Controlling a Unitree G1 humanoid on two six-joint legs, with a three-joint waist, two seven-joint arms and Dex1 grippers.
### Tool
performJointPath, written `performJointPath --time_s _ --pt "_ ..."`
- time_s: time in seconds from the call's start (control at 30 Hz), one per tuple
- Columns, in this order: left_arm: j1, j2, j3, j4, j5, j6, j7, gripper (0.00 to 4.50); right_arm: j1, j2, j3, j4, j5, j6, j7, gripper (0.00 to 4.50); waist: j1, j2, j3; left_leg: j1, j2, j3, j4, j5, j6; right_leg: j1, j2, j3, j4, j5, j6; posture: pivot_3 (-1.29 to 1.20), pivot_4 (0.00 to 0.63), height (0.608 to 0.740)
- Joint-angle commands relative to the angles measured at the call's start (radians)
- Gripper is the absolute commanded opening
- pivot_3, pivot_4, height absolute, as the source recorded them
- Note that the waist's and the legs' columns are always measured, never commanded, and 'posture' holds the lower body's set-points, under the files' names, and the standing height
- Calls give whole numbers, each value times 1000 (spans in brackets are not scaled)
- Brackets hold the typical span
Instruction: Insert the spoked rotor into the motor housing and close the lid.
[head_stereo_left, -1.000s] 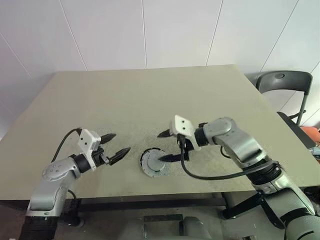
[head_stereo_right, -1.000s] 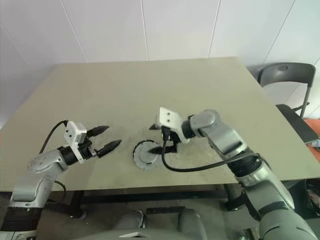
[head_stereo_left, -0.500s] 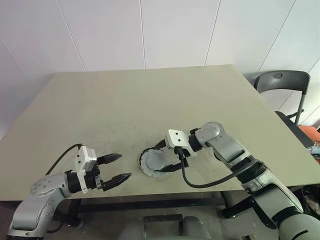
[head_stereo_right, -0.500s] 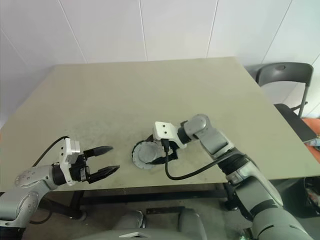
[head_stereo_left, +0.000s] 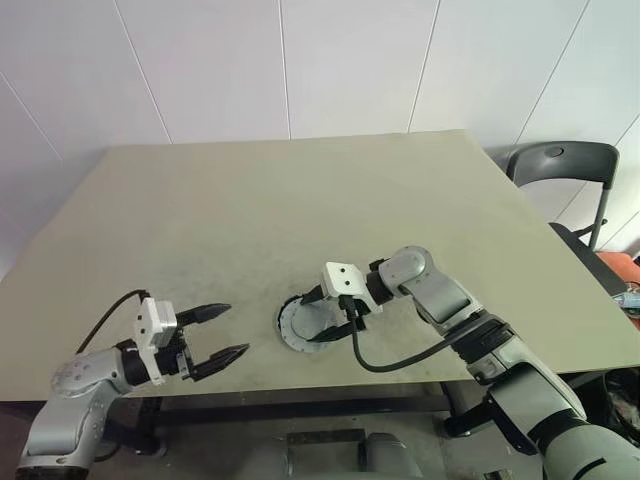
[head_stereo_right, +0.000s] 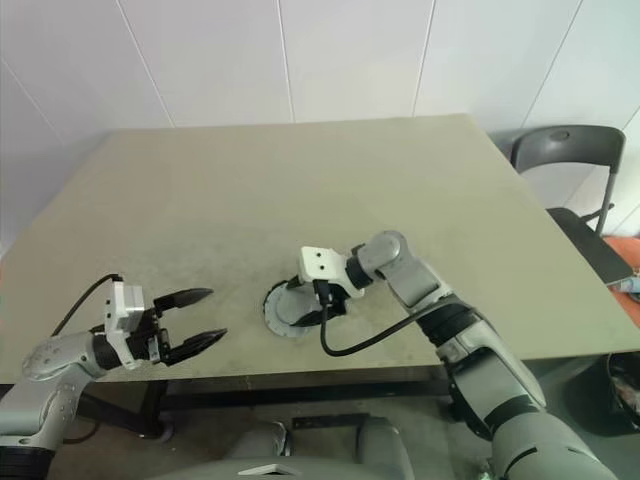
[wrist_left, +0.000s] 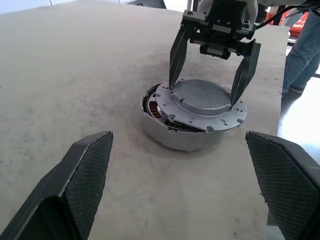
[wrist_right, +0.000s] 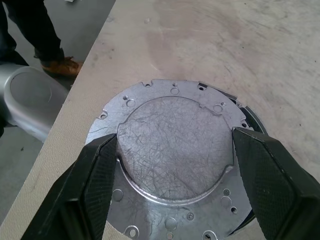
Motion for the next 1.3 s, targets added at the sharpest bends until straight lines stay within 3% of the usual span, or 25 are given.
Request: performJointPath --time_s 0.03,0.4,1.3 --pt "-4 9 24 -3 -9 -25 -14 4500 -30 16 -27 -6 13 35 5 3266 0 0 0 0 0 0 0 0 0 0 0 0 1 0 0 0 0 740" --pt "-3 5 9 -9 9 -35 -8 4500 -78 48 -87 26 43 113 2 3266 0 0 0 0 0 0 0 0 0 -2 0 0 3 0 0 0 0 740" --pt "-13 6 -11 -71 12 19 40 4500 -87 67 -65 74 -12 95 -31 3266 0 0 0 0 0 0 0 0 0 -2 0 0 4 0 0 0 0 740"
